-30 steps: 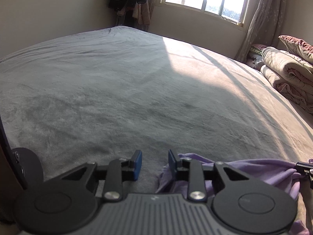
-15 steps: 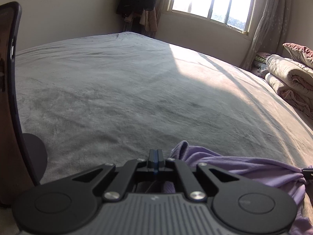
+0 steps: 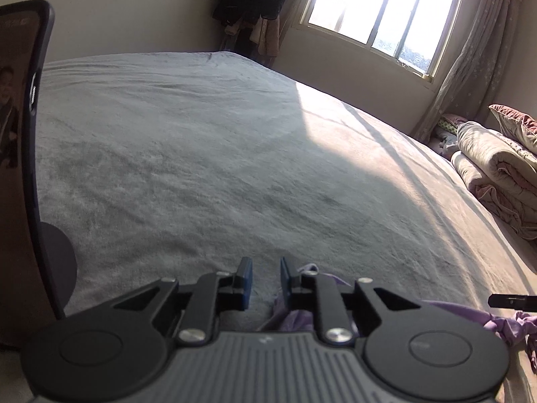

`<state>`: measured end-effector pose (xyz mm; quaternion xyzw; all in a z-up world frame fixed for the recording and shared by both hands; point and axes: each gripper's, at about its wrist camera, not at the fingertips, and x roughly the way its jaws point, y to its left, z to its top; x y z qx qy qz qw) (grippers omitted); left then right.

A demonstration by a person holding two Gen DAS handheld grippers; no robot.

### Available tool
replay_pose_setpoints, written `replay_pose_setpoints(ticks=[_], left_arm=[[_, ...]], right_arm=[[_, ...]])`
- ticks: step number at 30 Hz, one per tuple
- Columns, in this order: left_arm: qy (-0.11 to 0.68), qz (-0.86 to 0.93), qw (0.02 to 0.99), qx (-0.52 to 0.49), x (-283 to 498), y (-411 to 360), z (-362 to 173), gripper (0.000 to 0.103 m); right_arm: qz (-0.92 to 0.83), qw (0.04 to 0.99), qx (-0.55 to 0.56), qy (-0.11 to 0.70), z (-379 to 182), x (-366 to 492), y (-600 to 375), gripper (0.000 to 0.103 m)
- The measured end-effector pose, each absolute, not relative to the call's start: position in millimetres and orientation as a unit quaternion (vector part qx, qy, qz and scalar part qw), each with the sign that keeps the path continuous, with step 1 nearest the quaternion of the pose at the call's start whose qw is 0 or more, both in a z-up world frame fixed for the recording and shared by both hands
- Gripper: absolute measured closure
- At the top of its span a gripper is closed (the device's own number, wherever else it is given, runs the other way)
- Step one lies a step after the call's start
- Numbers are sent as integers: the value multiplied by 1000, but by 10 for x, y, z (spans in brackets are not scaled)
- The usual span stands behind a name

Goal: Fold clothes

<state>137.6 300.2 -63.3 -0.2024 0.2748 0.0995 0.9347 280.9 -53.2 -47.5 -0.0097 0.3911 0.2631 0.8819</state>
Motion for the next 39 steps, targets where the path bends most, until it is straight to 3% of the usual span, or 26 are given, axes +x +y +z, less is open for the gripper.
replay_pose_setpoints(ticks=[7,11,16,21,25,27,28,30,31,39], left_arm=[[290,65,928,-225,1424,2956,-669,72],[290,50,929,-226,1422,2938,-647,63],[301,48,928,-216,1445,2927,-677,63],[303,73,930,-195,1461,2900,-705,73],[299,93,932,-180,1455,2883,-713,92],[295,101,933,-177,1446,2883,-718,96],[293,106,934,-175,1442,2882,-720,97],[289,114,935,-172,1434,2882,-725,97],[287,118,935,-170,1431,2880,-726,97],[263,158,937,-169,1417,2903,-717,98]], right_arm=[[278,870,-20,406,-541,2844,-270,66],[296,864,-34,406,-559,2798,-56,66],[314,856,-67,404,-549,2716,131,66],[317,854,-107,397,-575,2582,199,66],[328,850,-131,392,-604,2439,208,65],[330,851,-142,384,-628,2381,216,65],[329,851,-143,383,-633,2373,218,66],[331,852,-142,379,-634,2363,218,79],[333,852,-144,378,-628,2357,223,95],[318,877,-176,313,-482,2273,299,97]])
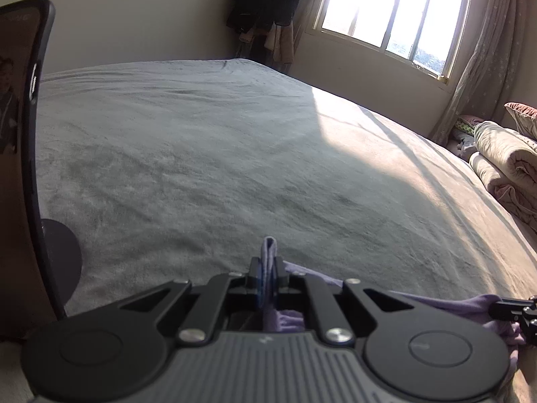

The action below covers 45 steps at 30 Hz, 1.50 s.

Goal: Fold clothes

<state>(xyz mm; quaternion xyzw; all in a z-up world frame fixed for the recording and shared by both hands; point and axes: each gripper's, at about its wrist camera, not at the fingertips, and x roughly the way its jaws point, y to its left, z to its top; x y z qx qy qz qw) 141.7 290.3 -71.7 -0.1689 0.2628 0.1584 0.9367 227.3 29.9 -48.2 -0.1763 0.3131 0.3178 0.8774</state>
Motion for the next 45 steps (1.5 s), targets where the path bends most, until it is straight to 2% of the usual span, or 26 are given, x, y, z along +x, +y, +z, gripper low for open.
replay_pose_setpoints(ticks=[7,12,15,17,19,28,29,31,37,45], left_arm=[[219,186,946,-151,1410,2897,-653,98],[232,187,942,-152,1470,2932,-724,98],[251,183,937,-162,1515,2971,-771,96],[255,179,935,-171,1515,2994,-779,95],[256,178,934,-173,1518,3000,-781,94],[254,178,936,-169,1515,2980,-762,94],[253,177,936,-169,1514,2981,-761,94],[245,177,938,-169,1495,2980,-750,96],[222,184,944,-162,1478,2944,-715,97],[262,194,933,-153,1622,2951,-799,94]], right_arm=[[293,894,-173,292,-568,2429,502,97],[288,892,-177,300,-639,2526,606,97],[289,889,-165,316,-658,2575,597,93],[297,884,-155,327,-644,2592,577,85],[308,878,-146,337,-617,2611,565,83],[332,871,-109,345,-516,2665,524,83],[334,870,-111,346,-536,2667,539,87],[330,878,-107,331,-529,2652,543,102],[300,900,-101,301,-492,2749,583,102],[264,907,-143,294,-767,2920,787,102]])
